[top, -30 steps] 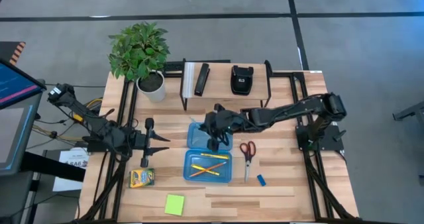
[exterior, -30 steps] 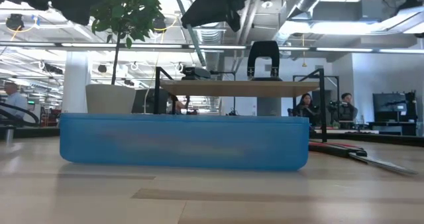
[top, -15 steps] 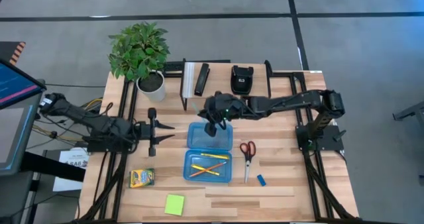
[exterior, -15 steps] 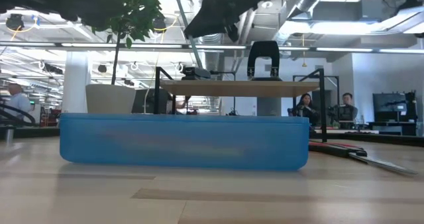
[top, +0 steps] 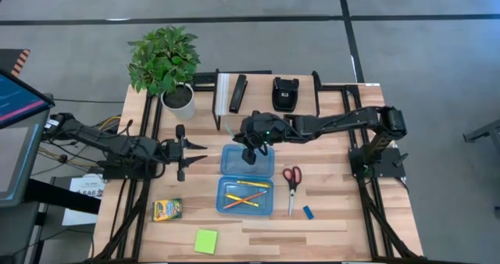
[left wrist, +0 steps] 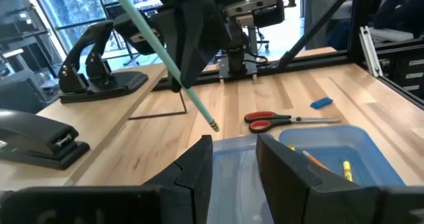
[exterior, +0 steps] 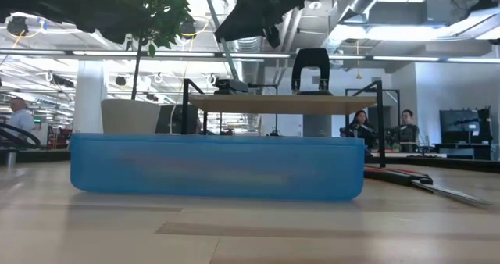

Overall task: Pack school essentials
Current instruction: Put the light blue pencil into the blue pencil box

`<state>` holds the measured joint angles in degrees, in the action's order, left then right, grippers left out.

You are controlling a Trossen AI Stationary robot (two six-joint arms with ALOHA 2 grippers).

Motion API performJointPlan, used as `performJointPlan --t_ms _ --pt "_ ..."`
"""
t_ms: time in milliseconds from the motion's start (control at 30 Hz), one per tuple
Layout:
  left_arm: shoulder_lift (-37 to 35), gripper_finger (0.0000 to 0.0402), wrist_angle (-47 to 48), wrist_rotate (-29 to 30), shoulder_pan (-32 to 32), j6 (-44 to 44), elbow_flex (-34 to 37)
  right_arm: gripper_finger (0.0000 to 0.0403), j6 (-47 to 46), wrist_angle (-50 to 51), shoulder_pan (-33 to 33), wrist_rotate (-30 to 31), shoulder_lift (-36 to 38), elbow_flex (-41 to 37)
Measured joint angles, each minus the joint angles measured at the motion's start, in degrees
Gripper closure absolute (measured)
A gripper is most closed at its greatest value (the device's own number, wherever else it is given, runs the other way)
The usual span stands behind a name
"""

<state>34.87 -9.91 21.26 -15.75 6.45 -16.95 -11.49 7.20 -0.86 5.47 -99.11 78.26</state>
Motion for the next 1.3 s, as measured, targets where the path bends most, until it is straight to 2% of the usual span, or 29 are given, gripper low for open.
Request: performJointPlan --t_ms 833,1067,1300 --pt "0.0 0.0294 0.0 0.1 0.0 -0.6 0.0 0.0383 0.0 -0.4 0.1 -0.6 0.0 0.0" --pt "-2.1 0.0294 0.8 0.5 0.0 -3.3 -1.7 0.0385 1.4 -1.7 4.4 -1.7 0.0 0.0" --pt "-7.4 0.0294 7.4 -0.1 0.0 -9.6 -4.3 0.0384 2.8 -0.9 9.6 -1.9 -0.8 -0.1"
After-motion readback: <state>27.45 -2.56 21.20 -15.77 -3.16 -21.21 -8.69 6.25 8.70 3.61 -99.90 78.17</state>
